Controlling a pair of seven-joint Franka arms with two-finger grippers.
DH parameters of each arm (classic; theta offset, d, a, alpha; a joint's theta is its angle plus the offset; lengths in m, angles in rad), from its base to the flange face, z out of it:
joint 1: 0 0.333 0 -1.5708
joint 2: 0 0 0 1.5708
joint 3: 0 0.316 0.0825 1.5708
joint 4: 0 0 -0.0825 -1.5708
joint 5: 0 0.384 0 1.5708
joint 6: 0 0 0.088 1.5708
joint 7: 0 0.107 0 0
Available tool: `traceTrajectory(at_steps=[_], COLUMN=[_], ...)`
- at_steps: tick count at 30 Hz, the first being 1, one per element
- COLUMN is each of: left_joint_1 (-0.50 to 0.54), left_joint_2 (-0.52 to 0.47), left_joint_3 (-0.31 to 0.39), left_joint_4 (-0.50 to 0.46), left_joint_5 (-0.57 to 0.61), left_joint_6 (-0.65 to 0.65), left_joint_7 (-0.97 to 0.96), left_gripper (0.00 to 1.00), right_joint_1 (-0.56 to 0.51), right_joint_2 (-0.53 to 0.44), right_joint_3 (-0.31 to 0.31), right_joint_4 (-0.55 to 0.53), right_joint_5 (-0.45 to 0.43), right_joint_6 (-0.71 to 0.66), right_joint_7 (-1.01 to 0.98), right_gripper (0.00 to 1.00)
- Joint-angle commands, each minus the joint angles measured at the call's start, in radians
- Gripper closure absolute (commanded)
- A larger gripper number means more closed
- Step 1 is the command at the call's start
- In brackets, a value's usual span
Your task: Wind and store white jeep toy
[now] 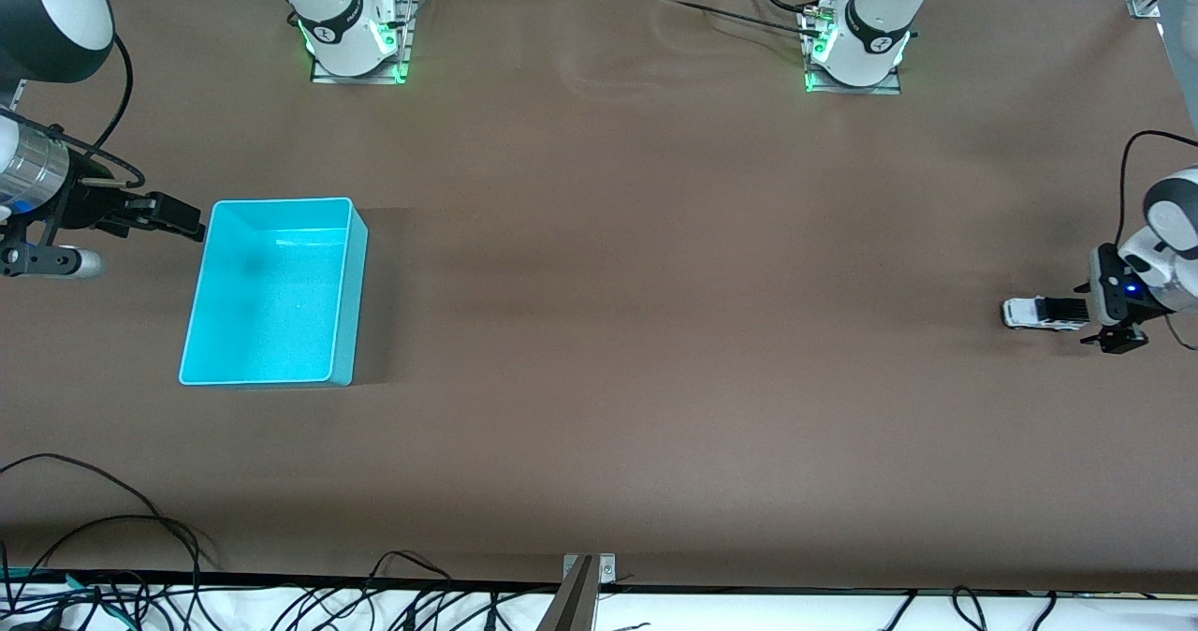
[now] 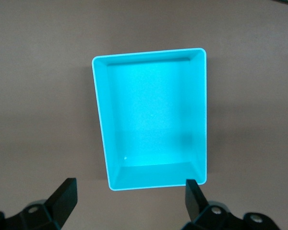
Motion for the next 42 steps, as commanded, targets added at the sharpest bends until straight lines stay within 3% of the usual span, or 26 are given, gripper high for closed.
traceTrajectory(at_steps=[1, 9, 19, 26, 36, 42], left_joint_1=[0.003, -0.027, -0.164, -0.271, -0.366, -0.394], left_joint_2=[-0.037, -0.042, -0.04, -0.04, -0.048, -0.077], left_joint_3=[-0.008, -0.081, -0.081, -0.081, -0.082, -0.122], left_joint_4=[0.019, 0.113, 0.237, 0.292, 0.307, 0.307], left_joint_5=[0.013, 0.021, 0.013, 0.016, -0.011, -0.03], left_joint_6=[-0.072, -0.201, -0.264, -0.402, -0.491, -0.56], left_joint_7=[-0.03, -0.244, -0.51, -0.809, -1.067, -1.277], left_gripper=[0.0, 0.0, 0.0, 0.0, 0.0, 0.0], right_joint_1=[0.001, 0.001, 0.001, 0.001, 0.001, 0.001], right_joint_2=[-0.013, -0.013, -0.011, -0.011, -0.01, -0.01], right_joint_3=[0.001, 0.001, 0.001, 0.0, 0.0, 0.0], right_joint_4=[-0.003, -0.003, -0.003, -0.003, -0.003, -0.003], right_joint_5=[0.017, 0.017, 0.016, 0.016, 0.014, 0.016], right_joint_6=[-0.001, -0.001, 0.001, 0.01, 0.01, 0.015], right_joint_7=[0.002, 0.002, 0.002, 0.002, 0.002, -0.001], right_gripper=[0.0, 0.0, 0.0, 0.0, 0.0, 0.0])
